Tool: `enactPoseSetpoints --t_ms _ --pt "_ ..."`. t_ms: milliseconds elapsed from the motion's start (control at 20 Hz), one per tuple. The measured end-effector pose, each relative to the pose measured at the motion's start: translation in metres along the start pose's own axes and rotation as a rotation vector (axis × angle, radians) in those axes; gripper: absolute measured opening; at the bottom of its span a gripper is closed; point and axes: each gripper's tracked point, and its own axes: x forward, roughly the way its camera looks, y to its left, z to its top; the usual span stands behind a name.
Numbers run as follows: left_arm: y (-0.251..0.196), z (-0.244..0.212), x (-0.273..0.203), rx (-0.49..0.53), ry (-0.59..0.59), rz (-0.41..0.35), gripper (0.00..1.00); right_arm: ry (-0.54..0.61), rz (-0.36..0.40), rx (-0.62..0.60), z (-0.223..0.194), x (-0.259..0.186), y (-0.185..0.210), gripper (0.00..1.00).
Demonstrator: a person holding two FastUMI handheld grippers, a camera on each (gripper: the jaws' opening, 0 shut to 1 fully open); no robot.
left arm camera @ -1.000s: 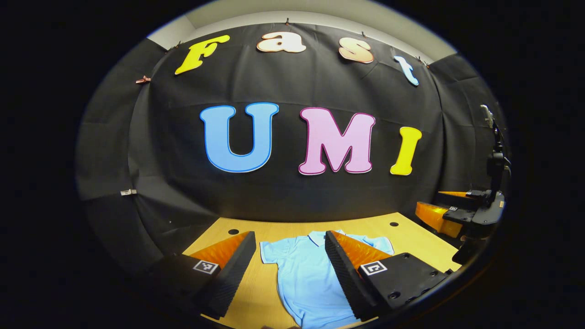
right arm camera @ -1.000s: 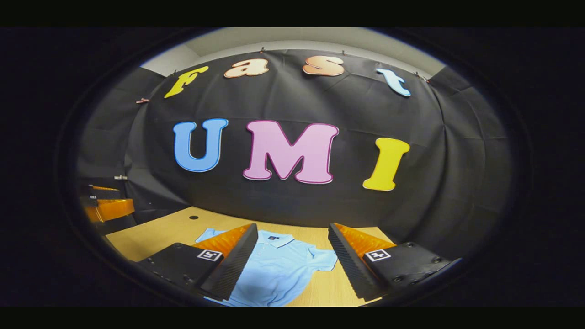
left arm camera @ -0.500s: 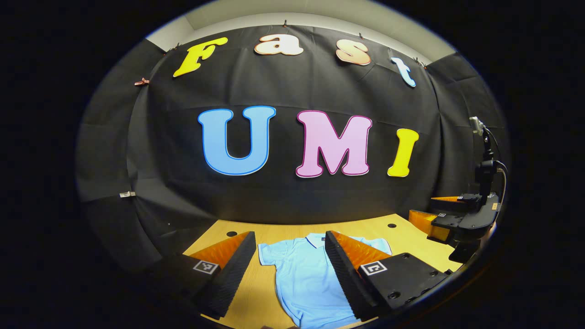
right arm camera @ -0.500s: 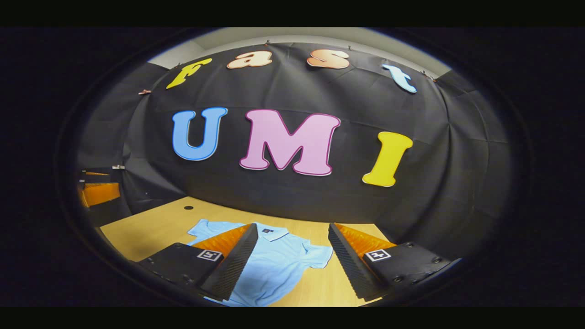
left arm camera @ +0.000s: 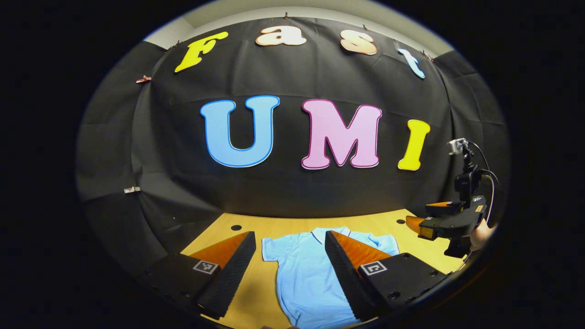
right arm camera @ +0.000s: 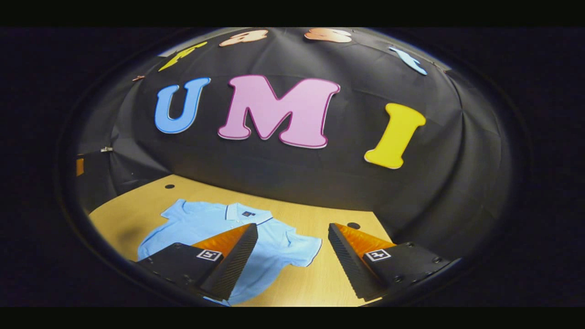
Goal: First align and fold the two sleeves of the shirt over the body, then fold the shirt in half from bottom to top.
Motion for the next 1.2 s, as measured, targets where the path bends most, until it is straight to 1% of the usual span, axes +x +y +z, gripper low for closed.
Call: enactPoseSetpoints --t_ms 150,400,550,750,850,950,1100,1150,1200 --pt "-0.006 -0.022 0.008 -0.015 0.061 0.027 0.97 0.096 0.022 0.025 -0.031 0.029 -0.01 0.97" --pt "-0.016 -0.043 0.023 -0.054 0.12 0.059 0.97 0.224 0.01 0.056 -0.083 0.077 -0.031 0.97" --pt "-0.018 -0.051 0.034 -0.057 0.146 0.071 0.97 0.307 0.004 0.09 -0.113 0.095 -0.035 0.98" --pt "-0.015 -0.058 0.051 -0.048 0.179 0.095 0.97 0.371 0.003 0.079 -0.144 0.123 -0.035 0.97" --pt "-0.017 -0.062 0.057 -0.047 0.188 0.098 0.97 0.408 -0.011 0.062 -0.161 0.135 -0.038 0.96" --pt "-0.015 -0.069 0.069 -0.036 0.208 0.109 0.97 0.43 -0.025 0.07 -0.174 0.145 -0.041 0.97" --pt "-0.022 -0.071 0.083 -0.028 0.218 0.097 0.97 0.453 -0.042 0.086 -0.19 0.158 -0.049 0.98" --pt "-0.026 -0.073 0.086 -0.025 0.222 0.09 0.97 0.46 -0.04 0.085 -0.194 0.16 -0.051 0.96" --pt "-0.028 -0.074 0.089 -0.025 0.227 0.084 0.97 0.437 -0.036 0.1 -0.19 0.162 -0.051 0.99"
